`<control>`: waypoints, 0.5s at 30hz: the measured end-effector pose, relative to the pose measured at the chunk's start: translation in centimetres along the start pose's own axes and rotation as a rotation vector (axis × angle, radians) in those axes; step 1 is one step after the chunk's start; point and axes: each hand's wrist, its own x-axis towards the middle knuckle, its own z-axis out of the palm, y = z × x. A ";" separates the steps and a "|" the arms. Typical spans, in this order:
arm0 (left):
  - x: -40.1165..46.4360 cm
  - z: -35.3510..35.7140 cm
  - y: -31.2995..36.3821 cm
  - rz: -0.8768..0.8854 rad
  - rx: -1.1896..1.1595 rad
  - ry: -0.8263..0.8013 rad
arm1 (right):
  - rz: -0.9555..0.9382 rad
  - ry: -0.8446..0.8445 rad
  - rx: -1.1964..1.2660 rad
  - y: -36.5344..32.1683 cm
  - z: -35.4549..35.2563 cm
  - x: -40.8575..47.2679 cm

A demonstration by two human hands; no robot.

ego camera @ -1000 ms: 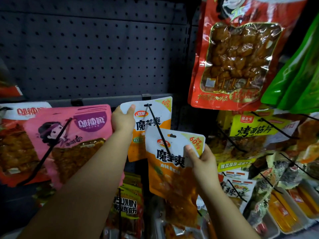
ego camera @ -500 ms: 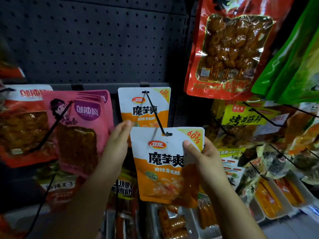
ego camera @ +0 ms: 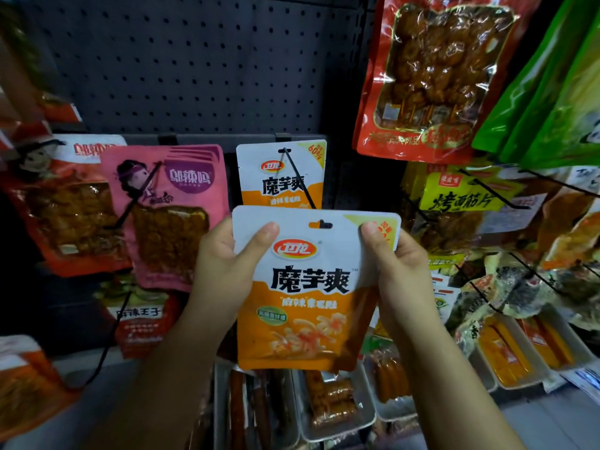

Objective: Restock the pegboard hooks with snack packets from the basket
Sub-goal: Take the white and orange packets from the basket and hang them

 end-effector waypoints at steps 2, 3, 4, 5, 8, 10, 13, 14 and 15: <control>0.4 0.3 0.4 0.007 0.010 0.007 | -0.017 0.016 0.016 -0.8 0.3 0.3; 0.6 0.4 0.5 0.004 0.009 0.009 | -0.018 0.024 0.019 -1.1 0.5 0.5; 0.7 0.5 0.6 -0.003 0.006 0.015 | -0.016 0.029 0.022 -1.3 0.6 0.6; 0.8 0.6 0.6 -0.012 0.003 0.026 | -0.012 0.034 0.027 -1.4 0.7 0.7; 1.0 0.7 0.2 -0.046 0.014 0.048 | 0.009 0.044 0.025 -1.6 0.8 0.9; 0.9 0.7 -0.2 -0.062 0.042 0.040 | 0.055 0.054 0.031 -1.3 0.7 1.0; 0.9 0.6 -1.0 -0.091 0.064 0.050 | 0.102 0.049 0.015 -0.7 0.6 1.1; 0.9 0.5 -1.3 -0.104 0.069 0.057 | 0.110 0.042 0.003 -0.5 0.7 1.2; 1.0 0.3 -1.6 -0.115 0.080 0.056 | 0.116 0.039 -0.010 -0.3 0.7 1.3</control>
